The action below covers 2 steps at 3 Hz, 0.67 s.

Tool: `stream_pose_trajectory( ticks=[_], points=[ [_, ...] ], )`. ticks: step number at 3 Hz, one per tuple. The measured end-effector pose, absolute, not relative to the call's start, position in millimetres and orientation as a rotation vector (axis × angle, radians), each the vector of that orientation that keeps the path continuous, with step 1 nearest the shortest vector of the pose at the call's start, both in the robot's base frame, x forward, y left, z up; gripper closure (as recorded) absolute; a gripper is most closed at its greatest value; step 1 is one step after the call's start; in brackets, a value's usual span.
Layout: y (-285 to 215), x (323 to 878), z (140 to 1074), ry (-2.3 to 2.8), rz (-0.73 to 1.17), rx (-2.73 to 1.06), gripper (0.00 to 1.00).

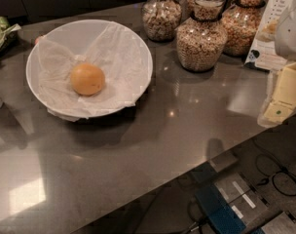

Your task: Pick orange from white bowl

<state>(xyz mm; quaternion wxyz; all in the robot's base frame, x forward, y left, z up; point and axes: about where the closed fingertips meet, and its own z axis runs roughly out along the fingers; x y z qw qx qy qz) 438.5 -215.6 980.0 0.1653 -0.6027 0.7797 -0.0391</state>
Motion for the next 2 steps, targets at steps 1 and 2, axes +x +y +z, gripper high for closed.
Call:
stream_pose_trajectory(
  ticks=[1, 2],
  points=[
    [-215, 439, 980, 2.221, -0.112, -1.717, 0.0],
    [-202, 448, 981, 2.181, -0.125, -1.72, 0.0]
  ],
)
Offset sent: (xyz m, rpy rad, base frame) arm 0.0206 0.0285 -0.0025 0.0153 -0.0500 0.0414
